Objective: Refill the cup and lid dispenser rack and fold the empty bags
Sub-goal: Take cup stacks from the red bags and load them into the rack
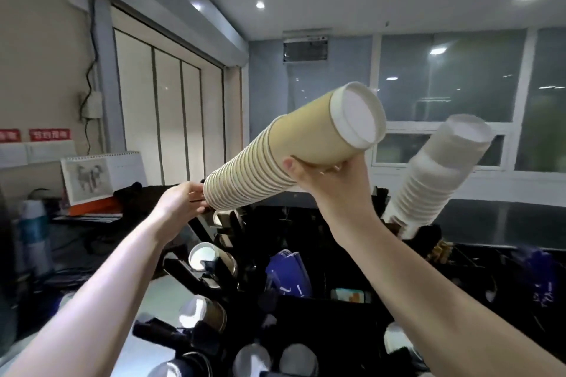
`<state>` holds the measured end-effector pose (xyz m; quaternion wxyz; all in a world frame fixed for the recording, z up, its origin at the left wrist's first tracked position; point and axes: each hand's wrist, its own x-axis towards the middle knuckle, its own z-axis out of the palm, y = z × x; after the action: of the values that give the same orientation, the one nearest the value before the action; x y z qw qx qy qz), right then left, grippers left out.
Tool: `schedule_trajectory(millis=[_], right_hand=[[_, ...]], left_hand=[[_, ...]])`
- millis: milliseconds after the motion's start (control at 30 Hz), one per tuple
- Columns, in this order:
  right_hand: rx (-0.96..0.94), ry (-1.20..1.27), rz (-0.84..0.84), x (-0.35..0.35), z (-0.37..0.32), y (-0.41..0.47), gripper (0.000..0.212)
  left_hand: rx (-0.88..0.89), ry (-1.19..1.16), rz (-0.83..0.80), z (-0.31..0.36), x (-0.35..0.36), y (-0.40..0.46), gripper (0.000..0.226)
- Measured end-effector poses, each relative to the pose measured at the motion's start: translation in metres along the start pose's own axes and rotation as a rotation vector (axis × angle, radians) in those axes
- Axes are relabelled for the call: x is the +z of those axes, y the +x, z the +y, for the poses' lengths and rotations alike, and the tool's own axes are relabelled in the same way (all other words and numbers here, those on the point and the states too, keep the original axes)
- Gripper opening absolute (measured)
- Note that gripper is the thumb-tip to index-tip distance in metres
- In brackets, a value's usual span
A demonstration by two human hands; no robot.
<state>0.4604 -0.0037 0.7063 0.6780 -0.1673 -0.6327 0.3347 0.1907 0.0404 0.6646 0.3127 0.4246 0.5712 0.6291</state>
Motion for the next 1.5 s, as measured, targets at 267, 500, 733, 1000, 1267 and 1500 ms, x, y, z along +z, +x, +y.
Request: schedule_trajectory(millis=[267, 500, 733, 1000, 1267, 1500], right_hand=[[-0.057, -0.263, 0.074, 0.087, 0.03, 0.025, 0.077], [-0.042, -0.459, 0.01, 0.128, 0.034, 0.052, 0.077], [0.001, -0.566, -0.004, 0.159, 0.06, 0.063, 0.073], [0.138, -0.544, -0.122, 0.175, 0.105, 0.068, 0.076], [0.179, -0.637, -0.194, 0.181, 0.148, 0.056, 0.082], [0.164, -0.676, -0.199, 0.179, 0.159, 0.048, 0.086]], left_hand=[[0.037, 0.387, -0.074, 0.001, -0.061, 0.09, 0.041], [0.013, 0.347, -0.233, -0.027, -0.053, 0.125, 0.026], [-0.105, 0.278, -0.276, -0.055, -0.052, 0.137, 0.031], [-0.17, 0.196, -0.313, -0.079, -0.049, 0.139, 0.044], [0.169, 0.255, -0.288, -0.076, -0.083, 0.122, 0.018], [0.369, 0.338, -0.381, -0.07, -0.112, 0.081, 0.026]])
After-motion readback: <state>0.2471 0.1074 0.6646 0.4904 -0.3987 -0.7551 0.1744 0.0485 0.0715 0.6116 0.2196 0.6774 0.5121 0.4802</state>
